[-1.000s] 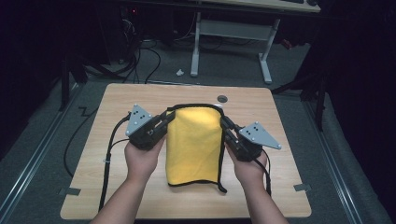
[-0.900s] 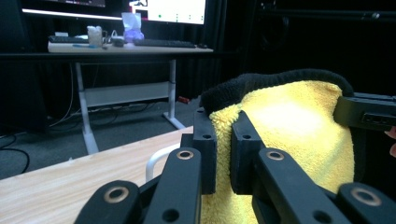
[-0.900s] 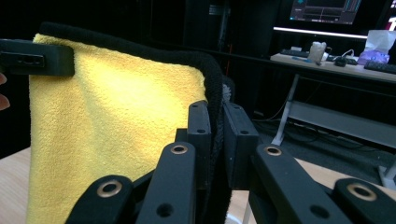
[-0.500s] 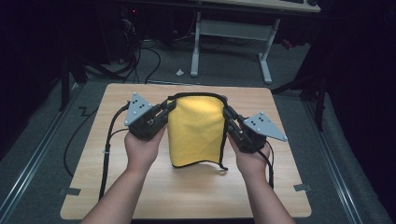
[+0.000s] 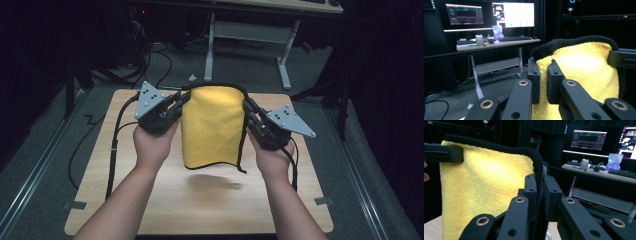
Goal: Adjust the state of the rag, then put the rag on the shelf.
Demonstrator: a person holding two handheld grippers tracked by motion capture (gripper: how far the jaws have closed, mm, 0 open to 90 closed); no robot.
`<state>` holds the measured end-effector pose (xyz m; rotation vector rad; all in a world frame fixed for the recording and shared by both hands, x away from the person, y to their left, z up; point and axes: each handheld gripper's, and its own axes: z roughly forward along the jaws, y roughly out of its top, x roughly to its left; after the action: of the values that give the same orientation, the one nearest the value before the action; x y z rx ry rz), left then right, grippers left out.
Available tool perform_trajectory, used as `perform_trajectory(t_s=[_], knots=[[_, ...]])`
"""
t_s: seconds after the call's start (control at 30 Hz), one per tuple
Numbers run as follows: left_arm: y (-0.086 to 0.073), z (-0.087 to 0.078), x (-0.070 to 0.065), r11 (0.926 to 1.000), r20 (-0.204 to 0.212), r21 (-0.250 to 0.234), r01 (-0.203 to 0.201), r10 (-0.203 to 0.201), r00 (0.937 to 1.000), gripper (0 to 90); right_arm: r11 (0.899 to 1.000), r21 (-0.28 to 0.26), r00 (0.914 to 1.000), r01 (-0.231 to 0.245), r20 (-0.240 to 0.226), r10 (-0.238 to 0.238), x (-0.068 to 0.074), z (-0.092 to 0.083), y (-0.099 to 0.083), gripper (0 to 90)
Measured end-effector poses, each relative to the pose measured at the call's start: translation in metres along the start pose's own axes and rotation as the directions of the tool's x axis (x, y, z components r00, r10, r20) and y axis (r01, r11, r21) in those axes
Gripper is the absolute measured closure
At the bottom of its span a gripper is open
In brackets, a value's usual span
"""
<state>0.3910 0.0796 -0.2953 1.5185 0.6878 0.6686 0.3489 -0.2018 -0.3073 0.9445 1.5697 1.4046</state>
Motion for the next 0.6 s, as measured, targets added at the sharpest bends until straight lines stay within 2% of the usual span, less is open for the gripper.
perform_trajectory(t_s=[0.27, 0.43, 0.5, 0.6], knots=[[-0.005, 0.015, 0.006, 0.9988, -0.014, 0.049, 0.010, -0.009, 0.9999, 83.8, 1.000, 0.006, 1.0000, -0.005, 0.003, 0.005, -0.006, 0.006, 0.001, 83.0], [-0.002, 0.026, 0.012, 0.9978, -0.026, 0.066, 0.005, -0.003, 0.9997, 83.9, 1.000, 0.010, 0.9999, -0.003, 0.011, 0.003, -0.009, 0.014, 0.002, 83.0], [0.002, 0.030, 0.015, 0.9981, -0.031, 0.061, -0.002, 0.004, 0.9995, 83.9, 1.000, 0.017, 0.9999, -0.003, 0.015, 0.002, -0.012, 0.020, 0.003, 83.0], [0.008, 0.036, 0.018, 0.9974, -0.045, 0.062, -0.038, 0.041, 0.9982, 84.0, 1.000, 0.022, 0.9999, -0.008, 0.013, 0.008, -0.016, 0.028, 0.005, 83.0]])
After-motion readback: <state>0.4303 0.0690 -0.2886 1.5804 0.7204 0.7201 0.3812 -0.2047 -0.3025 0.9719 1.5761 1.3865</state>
